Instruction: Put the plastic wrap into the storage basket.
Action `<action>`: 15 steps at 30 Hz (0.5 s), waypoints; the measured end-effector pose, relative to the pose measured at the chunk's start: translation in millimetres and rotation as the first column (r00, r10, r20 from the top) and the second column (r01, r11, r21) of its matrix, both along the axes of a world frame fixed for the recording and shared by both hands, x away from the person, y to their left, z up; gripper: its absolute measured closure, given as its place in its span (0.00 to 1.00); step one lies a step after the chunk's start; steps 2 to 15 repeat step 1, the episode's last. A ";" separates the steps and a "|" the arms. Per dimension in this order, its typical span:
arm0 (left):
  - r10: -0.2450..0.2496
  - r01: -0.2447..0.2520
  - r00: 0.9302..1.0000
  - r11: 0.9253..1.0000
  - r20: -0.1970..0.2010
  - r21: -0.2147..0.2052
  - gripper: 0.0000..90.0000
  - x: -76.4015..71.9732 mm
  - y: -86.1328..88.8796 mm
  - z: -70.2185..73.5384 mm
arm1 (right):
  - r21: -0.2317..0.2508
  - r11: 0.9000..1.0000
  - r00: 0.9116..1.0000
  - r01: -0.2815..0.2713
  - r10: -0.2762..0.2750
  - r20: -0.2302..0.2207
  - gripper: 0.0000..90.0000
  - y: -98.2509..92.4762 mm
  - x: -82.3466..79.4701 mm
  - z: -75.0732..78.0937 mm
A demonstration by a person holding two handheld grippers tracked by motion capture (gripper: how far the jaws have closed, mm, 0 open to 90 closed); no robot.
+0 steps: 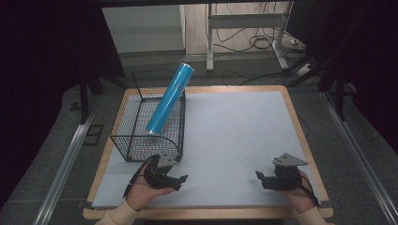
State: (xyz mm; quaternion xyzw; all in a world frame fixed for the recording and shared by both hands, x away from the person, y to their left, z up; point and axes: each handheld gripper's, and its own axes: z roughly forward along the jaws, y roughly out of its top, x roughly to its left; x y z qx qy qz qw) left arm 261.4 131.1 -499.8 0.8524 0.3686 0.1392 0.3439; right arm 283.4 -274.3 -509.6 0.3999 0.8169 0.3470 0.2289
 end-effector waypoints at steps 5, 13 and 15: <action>0.000 0.000 1.000 1.000 -0.001 0.000 0.22 0.1 -0.1 -0.1 | 0.000 1.000 1.000 -0.002 0.002 0.001 0.15 -0.3 -0.1 0.3; 0.000 0.000 1.000 1.000 -0.001 0.000 0.22 0.1 -0.1 -0.1 | 0.000 1.000 1.000 -0.002 0.002 0.001 0.15 -0.3 -0.1 0.3; 0.000 0.000 1.000 1.000 -0.001 0.000 0.22 0.1 -0.1 -0.1 | 0.000 1.000 1.000 -0.002 0.002 0.001 0.15 -0.3 -0.1 0.3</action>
